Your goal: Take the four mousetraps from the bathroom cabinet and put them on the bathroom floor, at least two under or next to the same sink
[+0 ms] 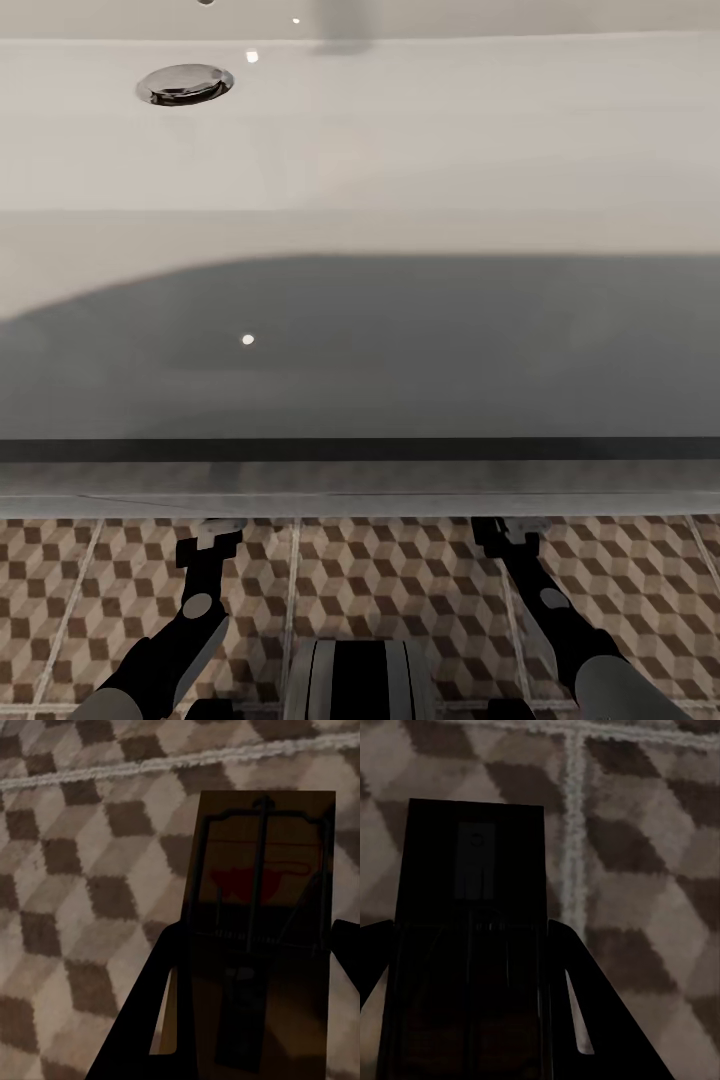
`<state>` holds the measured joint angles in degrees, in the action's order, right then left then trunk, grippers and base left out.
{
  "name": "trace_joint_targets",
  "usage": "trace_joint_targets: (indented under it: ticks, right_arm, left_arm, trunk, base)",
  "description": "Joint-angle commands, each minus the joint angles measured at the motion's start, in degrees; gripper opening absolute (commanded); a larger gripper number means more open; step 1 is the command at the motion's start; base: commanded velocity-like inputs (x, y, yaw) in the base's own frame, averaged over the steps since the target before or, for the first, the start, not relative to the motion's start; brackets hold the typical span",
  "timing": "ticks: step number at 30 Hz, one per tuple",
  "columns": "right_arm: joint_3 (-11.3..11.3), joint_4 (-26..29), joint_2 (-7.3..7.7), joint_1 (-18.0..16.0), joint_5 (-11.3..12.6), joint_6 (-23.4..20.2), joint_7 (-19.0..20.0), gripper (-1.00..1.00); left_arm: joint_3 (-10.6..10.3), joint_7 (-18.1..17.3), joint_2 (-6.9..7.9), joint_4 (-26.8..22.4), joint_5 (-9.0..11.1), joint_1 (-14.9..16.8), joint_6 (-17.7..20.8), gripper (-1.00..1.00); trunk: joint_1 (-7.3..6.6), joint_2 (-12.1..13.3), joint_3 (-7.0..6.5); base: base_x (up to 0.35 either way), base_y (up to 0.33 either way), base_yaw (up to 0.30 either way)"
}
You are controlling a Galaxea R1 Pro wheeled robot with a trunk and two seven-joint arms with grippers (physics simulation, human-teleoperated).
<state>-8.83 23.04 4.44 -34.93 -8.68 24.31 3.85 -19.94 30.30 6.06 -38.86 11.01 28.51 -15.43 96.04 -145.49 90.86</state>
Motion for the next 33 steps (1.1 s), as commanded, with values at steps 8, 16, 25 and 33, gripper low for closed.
trace_joint_targets:
  ticks: [8,16,25,33]
  right_arm:
    - [-0.5,-0.3,-0.08,-1.6,-0.2,0.1,0.5,-1.00]
    - [-0.5,-0.5,-0.13,-2.1,-0.1,0.1,0.5,-1.00]
    - [-0.5,-0.6,-0.13,-2.1,-0.3,0.2,0.5,-1.00]
    - [-0.4,-0.6,-0.13,-2.1,-0.5,0.2,0.5,-1.00]
  left_arm:
    - [-0.5,0.3,0.09,0.0,0.6,0.1,-0.3,-1.00]
    - [-0.5,0.3,0.09,0.0,0.6,0.1,-0.3,-1.00]
    - [-0.4,0.4,0.18,0.0,0.7,0.0,-0.8,-1.00]
    - [-0.2,0.2,0.25,0.2,0.6,-0.1,-1.1,-1.00]
  trunk:
    - [-0.01,0.0,0.03]
    - [-0.01,0.0,0.03]
    - [-0.01,0.0,0.03]
    - [-0.01,0.0,0.03]
  base:
    - [0.000,0.000,0.000]
    - [0.000,0.000,0.000]
    - [0.000,0.000,0.000]
    - [0.000,0.000,0.000]
